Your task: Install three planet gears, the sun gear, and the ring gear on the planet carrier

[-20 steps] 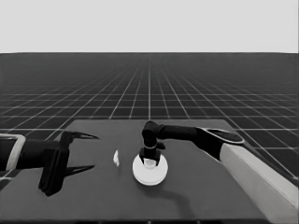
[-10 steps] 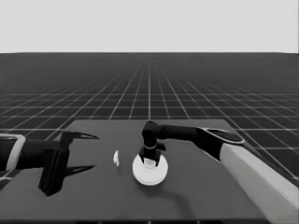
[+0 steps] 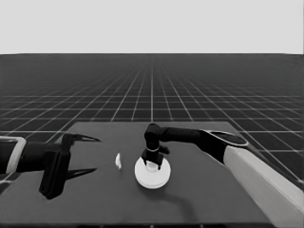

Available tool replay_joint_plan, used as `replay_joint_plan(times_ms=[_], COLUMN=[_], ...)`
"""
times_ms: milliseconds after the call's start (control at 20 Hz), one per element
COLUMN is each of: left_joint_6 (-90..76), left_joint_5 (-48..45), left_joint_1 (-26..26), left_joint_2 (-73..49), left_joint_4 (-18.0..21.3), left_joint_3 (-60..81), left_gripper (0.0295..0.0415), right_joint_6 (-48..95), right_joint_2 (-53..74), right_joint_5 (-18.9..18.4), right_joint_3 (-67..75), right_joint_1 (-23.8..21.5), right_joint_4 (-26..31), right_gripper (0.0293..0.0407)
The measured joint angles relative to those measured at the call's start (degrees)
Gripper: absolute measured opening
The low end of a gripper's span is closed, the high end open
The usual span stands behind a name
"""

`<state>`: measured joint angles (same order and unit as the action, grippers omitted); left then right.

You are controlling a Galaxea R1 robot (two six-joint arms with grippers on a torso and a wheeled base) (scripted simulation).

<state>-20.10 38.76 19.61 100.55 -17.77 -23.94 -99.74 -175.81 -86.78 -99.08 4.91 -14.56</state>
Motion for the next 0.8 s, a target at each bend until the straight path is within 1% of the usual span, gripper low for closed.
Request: replay_joint_plan(times_ms=[700,750,800], left_joint_6=[0.0,0.0,0.0], left_joint_5=[0.0,0.0,0.0], left_joint_1=[0.0,0.0,0.0], left_joint_2=[0.0,0.0,0.0], left_joint_4=[0.0,0.0,0.0], left_joint_3=[0.0,0.0,0.0], left_gripper=[0.0385,0.0385,0.0385], right_joint_6=[-7.0,-7.3,-7.5], right_joint_2=[0.0,0.0,0.0], right_joint_5=[0.0,0.0,0.0], right_joint_3=[0.0,0.0,0.0], right_joint_1=[0.0,0.0,0.0], right_joint_4=[0.0,0.0,0.0], right_gripper=[0.0348,0.0373,0.0381])
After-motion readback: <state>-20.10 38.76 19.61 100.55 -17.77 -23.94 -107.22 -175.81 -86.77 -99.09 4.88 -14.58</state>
